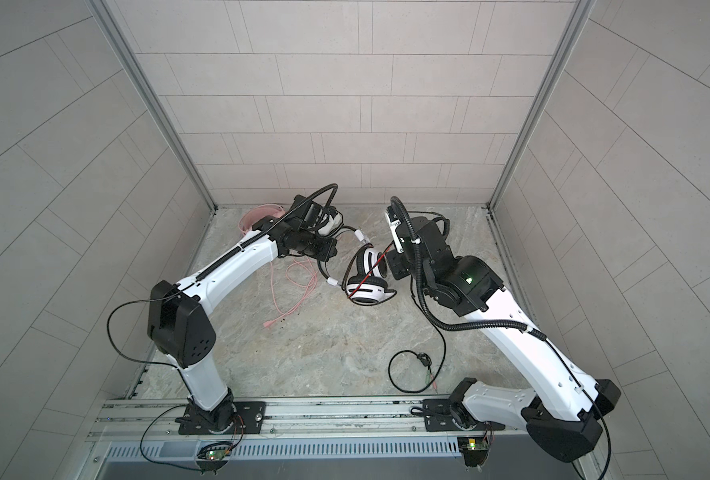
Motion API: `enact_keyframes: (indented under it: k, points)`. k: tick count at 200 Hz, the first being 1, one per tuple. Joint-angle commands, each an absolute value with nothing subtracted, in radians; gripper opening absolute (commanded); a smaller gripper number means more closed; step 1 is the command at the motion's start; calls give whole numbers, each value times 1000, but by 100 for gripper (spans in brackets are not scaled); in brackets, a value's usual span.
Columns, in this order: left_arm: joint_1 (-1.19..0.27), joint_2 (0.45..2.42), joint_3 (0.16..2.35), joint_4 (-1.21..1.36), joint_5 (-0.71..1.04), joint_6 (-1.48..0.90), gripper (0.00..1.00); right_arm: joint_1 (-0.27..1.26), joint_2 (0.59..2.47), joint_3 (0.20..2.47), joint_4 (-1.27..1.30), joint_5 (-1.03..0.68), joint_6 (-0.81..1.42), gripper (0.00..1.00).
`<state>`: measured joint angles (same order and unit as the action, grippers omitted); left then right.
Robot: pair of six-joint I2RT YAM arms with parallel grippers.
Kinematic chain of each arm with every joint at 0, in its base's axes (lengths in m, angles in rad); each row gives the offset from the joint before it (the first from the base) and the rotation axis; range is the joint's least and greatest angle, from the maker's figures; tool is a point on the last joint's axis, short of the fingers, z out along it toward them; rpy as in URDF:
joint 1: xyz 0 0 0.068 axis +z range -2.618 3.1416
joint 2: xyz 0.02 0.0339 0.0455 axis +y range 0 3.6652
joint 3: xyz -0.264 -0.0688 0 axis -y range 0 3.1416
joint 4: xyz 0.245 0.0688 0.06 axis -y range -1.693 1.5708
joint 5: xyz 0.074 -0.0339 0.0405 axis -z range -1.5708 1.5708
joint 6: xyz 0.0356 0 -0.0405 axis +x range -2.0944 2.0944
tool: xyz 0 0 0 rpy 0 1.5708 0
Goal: Wrap the headphones
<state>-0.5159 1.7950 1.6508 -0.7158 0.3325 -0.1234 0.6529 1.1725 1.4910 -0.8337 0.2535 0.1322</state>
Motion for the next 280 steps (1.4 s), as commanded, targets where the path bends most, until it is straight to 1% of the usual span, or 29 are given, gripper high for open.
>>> enact_keyframes:
  k: [1,42,136,230,260,280]
  points:
    - [-525,1792,1693,-721,397,-108,0,616,1169,1490,-798,254,129,0]
    - [-562,1789,1693,-723,421,-83,0,576,1160,1458,-777,220,146,0]
    - [-623,1766,1693,-721,493,-54,0,541,1190,1404,-738,161,177,0]
    - [-653,1747,1682,-701,540,-50,0,475,1283,1369,-744,88,253,0]
    - [-653,1729,1670,-671,574,-64,0,457,1288,1346,-743,43,250,3]
    - [-653,1688,1626,-612,559,-78,0,440,1276,1318,-711,-10,270,6]
